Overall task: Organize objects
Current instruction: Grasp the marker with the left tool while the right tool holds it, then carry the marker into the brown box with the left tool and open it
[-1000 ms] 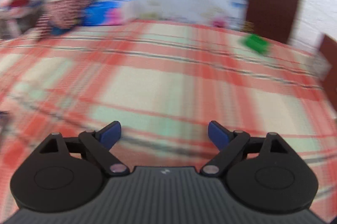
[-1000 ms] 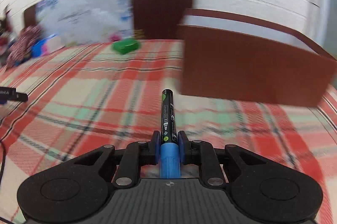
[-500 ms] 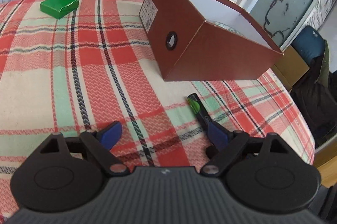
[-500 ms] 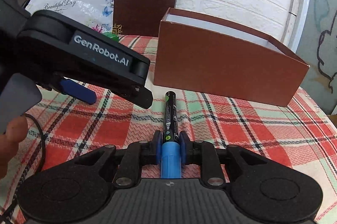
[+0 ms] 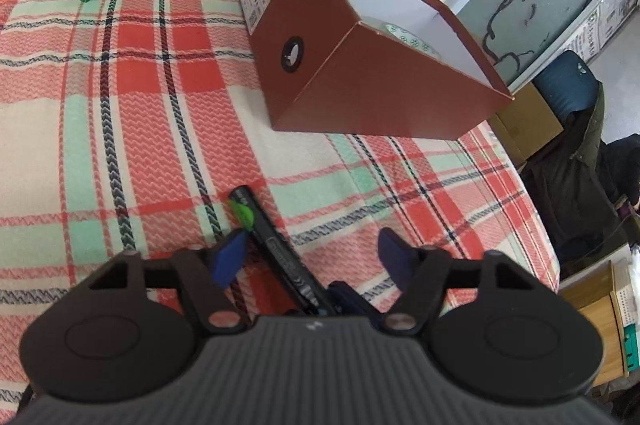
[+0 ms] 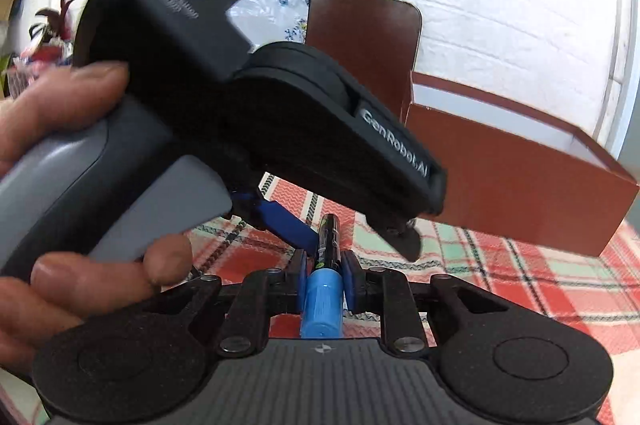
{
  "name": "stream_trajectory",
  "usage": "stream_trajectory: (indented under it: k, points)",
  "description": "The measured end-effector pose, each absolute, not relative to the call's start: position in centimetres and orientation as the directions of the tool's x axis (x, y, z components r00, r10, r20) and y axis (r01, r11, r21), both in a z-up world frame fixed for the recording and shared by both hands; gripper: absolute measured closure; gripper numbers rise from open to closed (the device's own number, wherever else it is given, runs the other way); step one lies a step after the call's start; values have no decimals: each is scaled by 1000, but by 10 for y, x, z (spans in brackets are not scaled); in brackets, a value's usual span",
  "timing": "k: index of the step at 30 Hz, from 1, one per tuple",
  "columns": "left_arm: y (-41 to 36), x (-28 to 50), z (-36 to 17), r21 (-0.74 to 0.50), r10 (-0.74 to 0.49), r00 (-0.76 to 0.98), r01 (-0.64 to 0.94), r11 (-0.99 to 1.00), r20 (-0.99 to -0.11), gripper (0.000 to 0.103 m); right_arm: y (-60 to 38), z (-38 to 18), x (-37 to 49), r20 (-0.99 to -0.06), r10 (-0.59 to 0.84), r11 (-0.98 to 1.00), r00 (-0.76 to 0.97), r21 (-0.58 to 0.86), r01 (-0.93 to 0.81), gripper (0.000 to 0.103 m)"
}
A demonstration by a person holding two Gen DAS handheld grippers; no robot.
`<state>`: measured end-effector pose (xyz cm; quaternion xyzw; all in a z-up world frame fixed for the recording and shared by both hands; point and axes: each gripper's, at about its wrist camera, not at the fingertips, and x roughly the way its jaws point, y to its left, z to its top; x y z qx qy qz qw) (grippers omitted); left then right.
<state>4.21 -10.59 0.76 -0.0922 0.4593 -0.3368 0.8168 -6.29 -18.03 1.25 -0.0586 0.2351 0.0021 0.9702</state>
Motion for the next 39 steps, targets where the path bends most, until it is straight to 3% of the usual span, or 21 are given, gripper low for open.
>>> stream_trajectory:
  k: [2, 4, 10, 11, 13, 15, 16, 24, 26, 27, 30, 35, 39]
  points:
    - [-104, 45, 7, -455, -627, 352, 461, 762, -695, 60, -186, 13, -62, -459, -26, 996, 888, -92, -18, 83]
    - [-100, 49, 5, -470, -630, 343, 445, 762, -697, 68, -188, 12, -62, -458, -28, 996, 889, -91, -16, 83]
    - [-94, 55, 3, -499, -640, 332, 419, 758, -693, 72, -188, 8, -60, -467, -31, 995, 884, -95, -16, 84]
    - [-92, 56, 3, -512, -644, 328, 407, 756, -691, 70, -193, 8, -58, -476, -36, 996, 879, -89, -7, 84]
    - [-87, 58, 4, -531, -656, 330, 397, 749, -679, 57, -197, 5, -56, -500, -37, 999, 865, -51, 14, 84]
    - [-83, 57, 8, -524, -649, 360, 390, 758, -670, 30, -205, 5, -55, -508, -36, 999, 860, -6, 38, 84]
    - [-82, 58, 9, -526, -648, 365, 384, 759, -668, 26, -207, 4, -57, -506, -34, 999, 862, 10, 46, 84]
    - [-87, 59, 8, -595, -706, 302, 386, 705, -641, 23, -210, 7, -71, -439, -2, 997, 898, 67, 35, 84]
    - [-97, 59, 6, -594, -711, 281, 400, 698, -645, 27, -213, 8, -70, -430, 13, 996, 903, 80, 24, 84]
    - [-103, 59, 7, -591, -713, 269, 413, 693, -648, 43, -214, 9, -70, -423, 17, 996, 906, 84, 20, 84]
    - [-120, 61, 14, -542, -689, 274, 453, 708, -671, 73, -219, 16, -69, -392, -19, 997, 920, 63, 47, 83]
    - [-126, 62, 51, -554, -735, 323, 497, 668, -596, 74, -229, 42, -73, -259, -32, 999, 965, 15, 38, 83]
    - [-150, 65, 99, -476, -722, 413, 555, 683, -555, 74, -243, 61, -60, -110, -65, 995, 992, -85, 56, 83]
